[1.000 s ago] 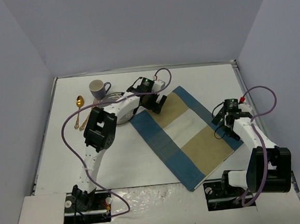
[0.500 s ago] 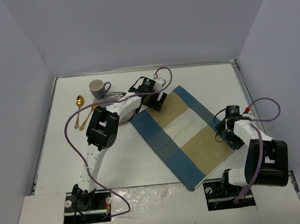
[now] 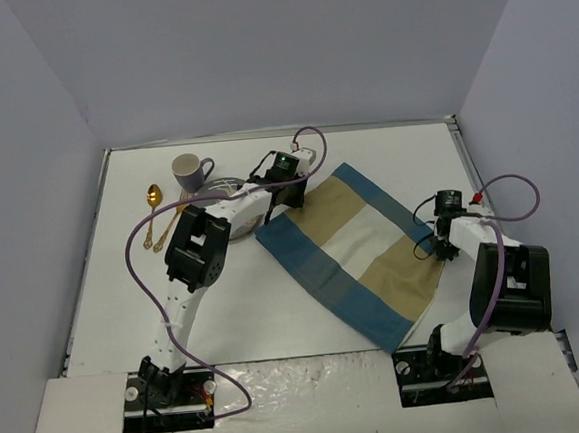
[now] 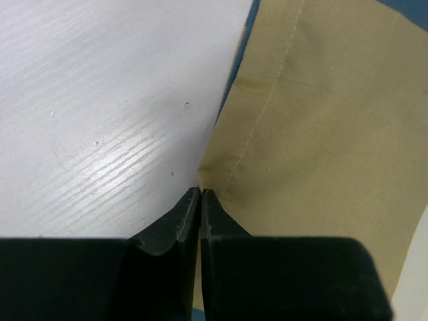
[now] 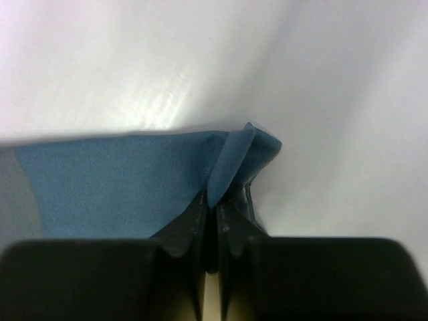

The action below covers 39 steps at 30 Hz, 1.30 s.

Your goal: Set the dinner table for one person

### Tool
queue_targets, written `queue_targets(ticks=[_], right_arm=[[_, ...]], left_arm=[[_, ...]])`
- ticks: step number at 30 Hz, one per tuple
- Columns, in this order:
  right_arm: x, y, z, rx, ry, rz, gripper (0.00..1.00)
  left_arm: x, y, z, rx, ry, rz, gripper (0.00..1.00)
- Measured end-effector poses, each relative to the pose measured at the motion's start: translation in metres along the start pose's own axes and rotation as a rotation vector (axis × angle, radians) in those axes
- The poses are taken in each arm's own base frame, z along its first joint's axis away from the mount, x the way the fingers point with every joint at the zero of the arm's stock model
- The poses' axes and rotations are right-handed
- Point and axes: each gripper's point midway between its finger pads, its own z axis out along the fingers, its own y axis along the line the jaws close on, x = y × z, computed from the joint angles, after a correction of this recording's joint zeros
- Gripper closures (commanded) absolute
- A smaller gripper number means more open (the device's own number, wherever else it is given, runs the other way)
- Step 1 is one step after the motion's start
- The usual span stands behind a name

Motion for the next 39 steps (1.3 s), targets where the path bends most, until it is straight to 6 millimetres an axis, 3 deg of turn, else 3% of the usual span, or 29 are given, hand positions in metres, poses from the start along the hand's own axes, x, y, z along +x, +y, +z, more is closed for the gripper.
queue_targets(ticks=[5, 15, 18, 22, 24, 26, 30, 35, 39], right_arm=[[-0.022, 0.028, 0.012, -0.016, -0.009, -0.015, 1.0], [-0.111, 0.146, 0.058, -0.129, -0.081, -0.119, 0.98], [-0.14, 0.186, 0.068, -0.202, -0.126, -0.15, 0.75], [-0.165, 0.219, 0.067, -0.267, -0.158, -0.197, 0.33], [-0.18, 0.232, 0.059, -0.298, -0.19, -0.23, 0.17], [-0.192, 0.24, 0.047, -0.32, -0.219, -0.249, 0.09], [-0.2, 0.233, 0.024, -0.327, -0.246, -0.285, 0.07], [-0.181, 0.201, -0.023, -0.365, -0.22, -0.264, 0.07], [-0.148, 0.178, -0.048, -0.441, -0.176, -0.183, 0.04]], left_arm=[[0.001, 0.0, -0.001, -0.015, -0.021, -0.084, 1.0], [0.007, 0.009, -0.009, -0.131, -0.102, -0.395, 0.99], [0.005, 0.011, -0.009, -0.162, -0.122, -0.464, 0.82], [-0.003, 0.011, -0.009, -0.171, -0.152, -0.527, 0.5], [-0.009, 0.011, -0.011, -0.175, -0.162, -0.536, 0.38], [-0.009, 0.011, -0.011, -0.176, -0.159, -0.535, 0.26], [-0.019, 0.009, -0.024, -0.174, -0.158, -0.503, 0.14], [-0.049, -0.006, -0.043, -0.103, -0.167, -0.374, 0.14], [-0.084, -0.029, -0.052, 0.017, -0.191, -0.231, 0.13]])
